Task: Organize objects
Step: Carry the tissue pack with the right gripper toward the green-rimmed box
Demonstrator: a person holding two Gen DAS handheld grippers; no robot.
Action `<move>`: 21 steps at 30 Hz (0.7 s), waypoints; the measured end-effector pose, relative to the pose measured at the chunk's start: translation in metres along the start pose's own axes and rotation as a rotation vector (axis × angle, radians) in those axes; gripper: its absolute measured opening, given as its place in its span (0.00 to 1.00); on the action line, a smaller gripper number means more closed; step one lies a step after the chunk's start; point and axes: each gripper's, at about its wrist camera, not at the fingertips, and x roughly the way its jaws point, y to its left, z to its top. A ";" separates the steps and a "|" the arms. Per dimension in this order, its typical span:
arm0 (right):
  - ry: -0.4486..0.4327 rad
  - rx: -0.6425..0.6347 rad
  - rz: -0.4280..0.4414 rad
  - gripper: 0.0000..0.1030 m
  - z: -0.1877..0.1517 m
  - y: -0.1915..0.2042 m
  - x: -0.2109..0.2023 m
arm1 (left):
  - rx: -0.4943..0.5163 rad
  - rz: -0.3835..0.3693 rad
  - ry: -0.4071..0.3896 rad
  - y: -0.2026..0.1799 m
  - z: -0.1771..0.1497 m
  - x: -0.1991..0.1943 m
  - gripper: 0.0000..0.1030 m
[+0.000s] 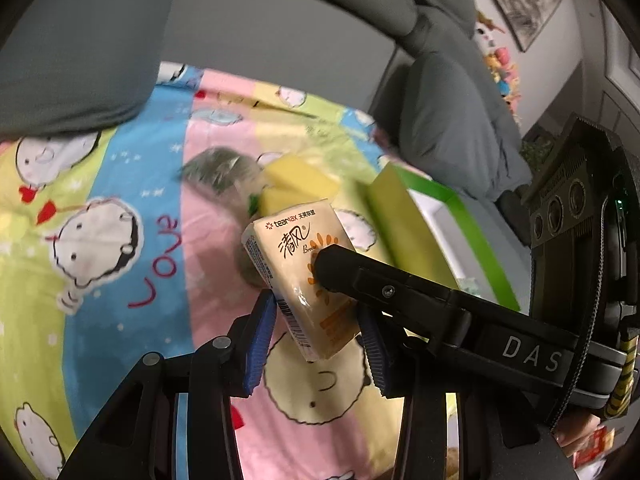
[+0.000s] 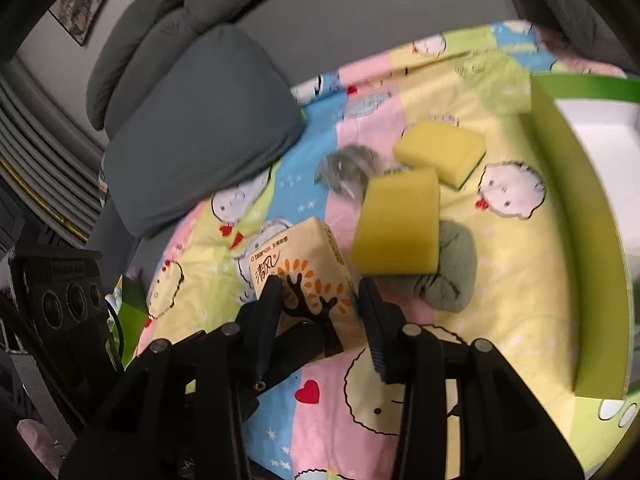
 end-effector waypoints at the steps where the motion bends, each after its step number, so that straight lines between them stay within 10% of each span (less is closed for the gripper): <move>1: -0.013 -0.007 -0.002 0.38 0.001 0.000 -0.004 | 0.008 0.000 -0.007 -0.002 0.002 0.002 0.41; 21: -0.214 -0.080 0.041 0.38 0.013 0.026 -0.014 | 0.083 -0.007 -0.109 0.001 0.020 -0.021 0.41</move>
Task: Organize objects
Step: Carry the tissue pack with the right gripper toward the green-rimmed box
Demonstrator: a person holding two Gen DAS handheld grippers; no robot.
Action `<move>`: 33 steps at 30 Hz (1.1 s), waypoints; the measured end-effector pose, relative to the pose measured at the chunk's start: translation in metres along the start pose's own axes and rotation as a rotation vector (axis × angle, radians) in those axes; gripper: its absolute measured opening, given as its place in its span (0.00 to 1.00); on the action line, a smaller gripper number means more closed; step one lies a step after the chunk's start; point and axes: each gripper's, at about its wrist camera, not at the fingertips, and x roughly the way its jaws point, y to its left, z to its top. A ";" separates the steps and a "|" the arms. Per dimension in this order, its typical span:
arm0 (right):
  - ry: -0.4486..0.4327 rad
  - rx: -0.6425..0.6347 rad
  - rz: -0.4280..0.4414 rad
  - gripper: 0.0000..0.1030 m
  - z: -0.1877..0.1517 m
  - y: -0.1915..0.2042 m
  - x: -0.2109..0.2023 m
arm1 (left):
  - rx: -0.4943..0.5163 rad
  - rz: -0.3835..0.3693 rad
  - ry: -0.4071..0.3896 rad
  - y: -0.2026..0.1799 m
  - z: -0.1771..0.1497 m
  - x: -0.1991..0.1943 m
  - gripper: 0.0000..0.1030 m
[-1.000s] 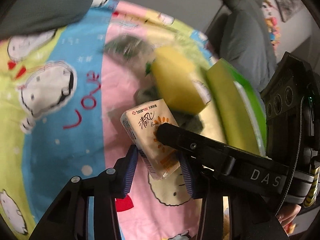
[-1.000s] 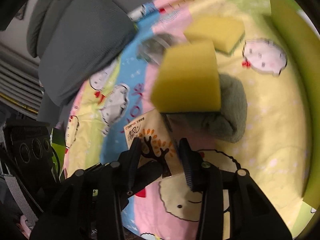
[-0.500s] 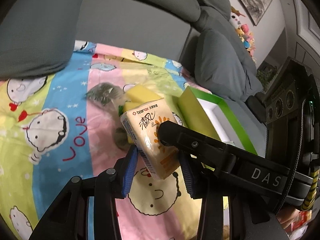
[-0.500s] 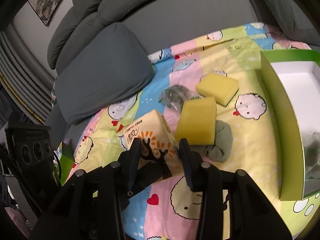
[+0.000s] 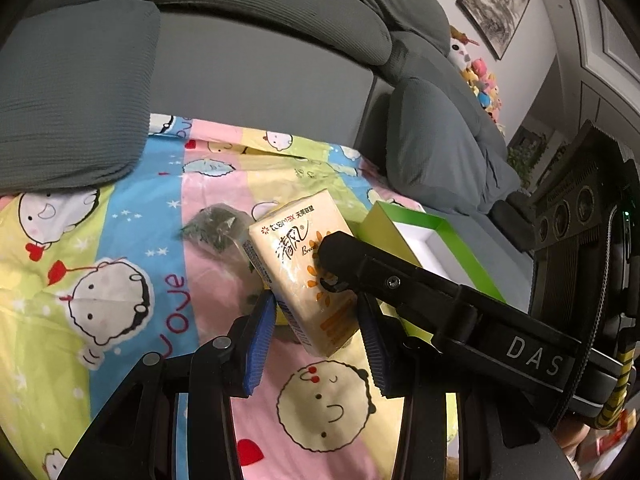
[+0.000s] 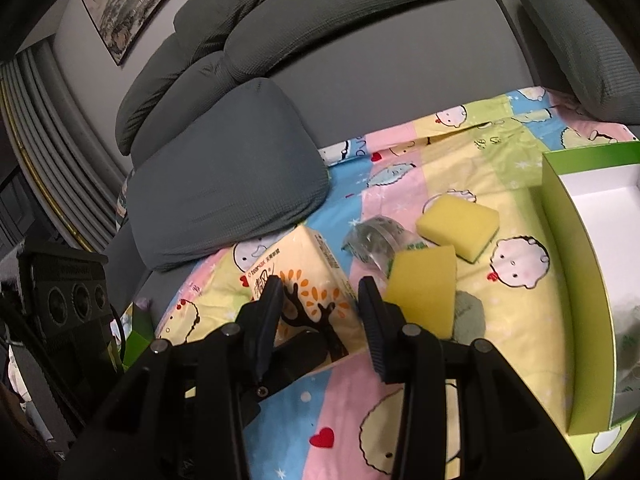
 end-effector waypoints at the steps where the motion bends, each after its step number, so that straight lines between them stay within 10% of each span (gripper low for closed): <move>1: -0.004 0.000 0.002 0.38 0.001 0.001 0.001 | -0.001 0.000 -0.001 0.001 0.001 0.000 0.41; 33: -0.149 0.045 -0.077 0.38 0.014 -0.028 -0.078 | 0.141 -0.105 -0.076 -0.090 0.008 0.006 0.41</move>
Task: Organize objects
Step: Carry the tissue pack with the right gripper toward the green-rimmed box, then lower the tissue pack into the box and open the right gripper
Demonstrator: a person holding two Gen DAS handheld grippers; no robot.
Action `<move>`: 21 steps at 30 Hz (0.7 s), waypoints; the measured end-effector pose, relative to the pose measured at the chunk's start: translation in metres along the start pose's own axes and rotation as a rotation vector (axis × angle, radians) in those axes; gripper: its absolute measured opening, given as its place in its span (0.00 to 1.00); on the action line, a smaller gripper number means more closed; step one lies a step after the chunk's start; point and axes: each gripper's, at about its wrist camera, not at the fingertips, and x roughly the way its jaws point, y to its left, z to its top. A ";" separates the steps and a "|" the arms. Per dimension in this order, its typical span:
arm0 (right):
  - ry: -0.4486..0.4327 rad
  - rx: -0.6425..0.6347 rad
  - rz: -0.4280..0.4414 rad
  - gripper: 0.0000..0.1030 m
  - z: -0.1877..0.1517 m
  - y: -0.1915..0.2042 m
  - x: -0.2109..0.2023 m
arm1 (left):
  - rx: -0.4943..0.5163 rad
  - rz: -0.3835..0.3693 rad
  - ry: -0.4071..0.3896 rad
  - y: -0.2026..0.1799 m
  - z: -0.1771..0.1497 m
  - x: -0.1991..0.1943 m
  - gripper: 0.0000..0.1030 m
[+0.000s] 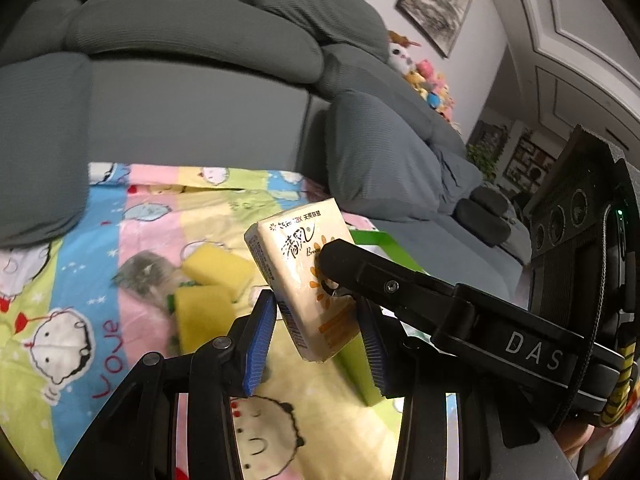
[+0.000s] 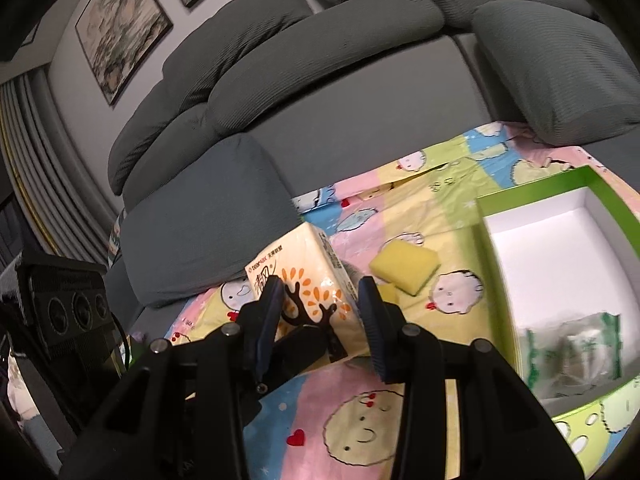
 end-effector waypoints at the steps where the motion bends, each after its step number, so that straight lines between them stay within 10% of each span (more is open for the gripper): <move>1: -0.006 0.002 -0.006 0.38 0.000 -0.003 -0.004 | 0.012 -0.006 0.002 -0.006 0.001 0.003 0.41; 21: -0.097 0.210 -0.118 0.38 0.010 -0.103 -0.066 | 0.166 -0.109 0.155 -0.100 0.009 0.086 0.42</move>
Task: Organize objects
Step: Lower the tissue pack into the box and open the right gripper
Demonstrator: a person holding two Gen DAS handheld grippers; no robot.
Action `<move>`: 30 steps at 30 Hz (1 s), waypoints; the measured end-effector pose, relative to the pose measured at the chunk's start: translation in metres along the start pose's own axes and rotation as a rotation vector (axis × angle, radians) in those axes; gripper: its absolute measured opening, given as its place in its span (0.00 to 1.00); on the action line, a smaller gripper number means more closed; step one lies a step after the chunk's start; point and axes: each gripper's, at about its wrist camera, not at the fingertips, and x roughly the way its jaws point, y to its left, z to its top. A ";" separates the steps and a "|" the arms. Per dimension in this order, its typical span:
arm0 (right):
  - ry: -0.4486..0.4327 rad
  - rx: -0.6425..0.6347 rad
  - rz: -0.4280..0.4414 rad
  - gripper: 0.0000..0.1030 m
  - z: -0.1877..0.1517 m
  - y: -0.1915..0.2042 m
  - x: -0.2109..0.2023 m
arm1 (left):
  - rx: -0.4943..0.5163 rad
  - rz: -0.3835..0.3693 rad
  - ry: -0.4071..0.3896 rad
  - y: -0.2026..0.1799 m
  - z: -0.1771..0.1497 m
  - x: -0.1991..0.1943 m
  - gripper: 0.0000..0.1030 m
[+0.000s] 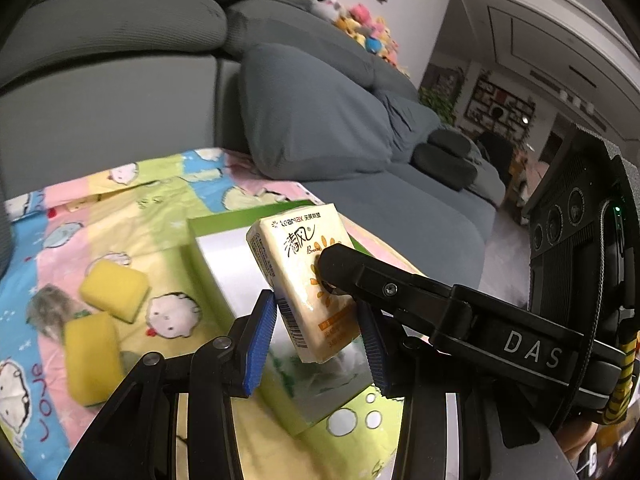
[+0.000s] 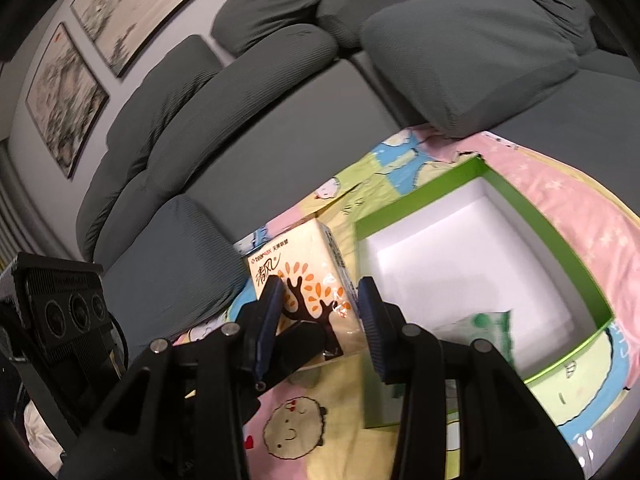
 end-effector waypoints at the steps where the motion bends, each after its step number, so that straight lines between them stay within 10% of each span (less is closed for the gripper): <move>1: -0.001 0.009 -0.006 0.38 0.001 -0.005 -0.001 | 0.005 -0.005 0.008 -0.002 0.001 0.004 0.41; 30: 0.105 0.229 -0.302 0.38 0.011 -0.100 0.005 | -0.077 -0.251 0.281 -0.021 -0.007 0.114 0.41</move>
